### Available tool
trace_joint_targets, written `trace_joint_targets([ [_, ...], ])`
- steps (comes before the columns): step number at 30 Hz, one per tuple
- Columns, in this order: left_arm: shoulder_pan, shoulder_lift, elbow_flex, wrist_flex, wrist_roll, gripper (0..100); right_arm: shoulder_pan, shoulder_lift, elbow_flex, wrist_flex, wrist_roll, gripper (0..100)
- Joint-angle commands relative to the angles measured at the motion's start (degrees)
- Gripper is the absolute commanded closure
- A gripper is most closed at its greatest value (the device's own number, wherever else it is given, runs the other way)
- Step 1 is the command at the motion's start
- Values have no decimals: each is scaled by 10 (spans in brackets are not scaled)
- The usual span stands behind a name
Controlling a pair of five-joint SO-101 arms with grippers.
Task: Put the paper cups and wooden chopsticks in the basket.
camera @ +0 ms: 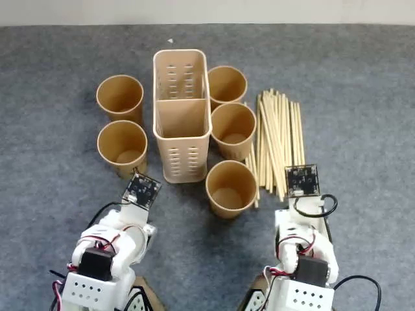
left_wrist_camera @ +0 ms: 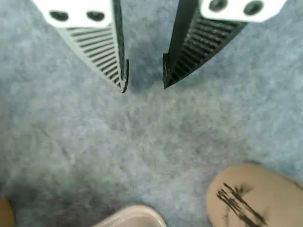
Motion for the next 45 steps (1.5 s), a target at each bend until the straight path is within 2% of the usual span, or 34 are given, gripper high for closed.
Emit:
trace_joint_targets([
  [1,-14,-3,4,-61,-9,845,33,-7,-31,-11,3,861],
  [2,-27,-3,-2,-73,-33,845,32,-2,-58,-8,-5,861],
  [5,-88,-3,-55,-91,-168,845,15,-1,-147,61,-7,861],
  [6,-109,-3,-80,-92,-188,845,-2,-1,-177,83,-10,861],
  [10,-181,0,-225,-91,-139,802,-78,9,-260,117,-26,861],
  [15,-218,79,-426,-40,-139,784,-92,166,-309,104,-62,861],
  [18,-220,228,-547,0,-132,783,-126,304,-404,99,-103,861],
  [23,-220,518,-775,92,-67,782,-196,523,-538,96,-169,861],
  [30,-219,810,-1068,226,5,719,-234,701,-600,94,-222,860],
  [36,-220,924,-1094,235,6,720,-241,714,-593,54,-225,860],
  [45,-255,988,-1059,197,3,720,-239,710,-557,53,-222,860],
])
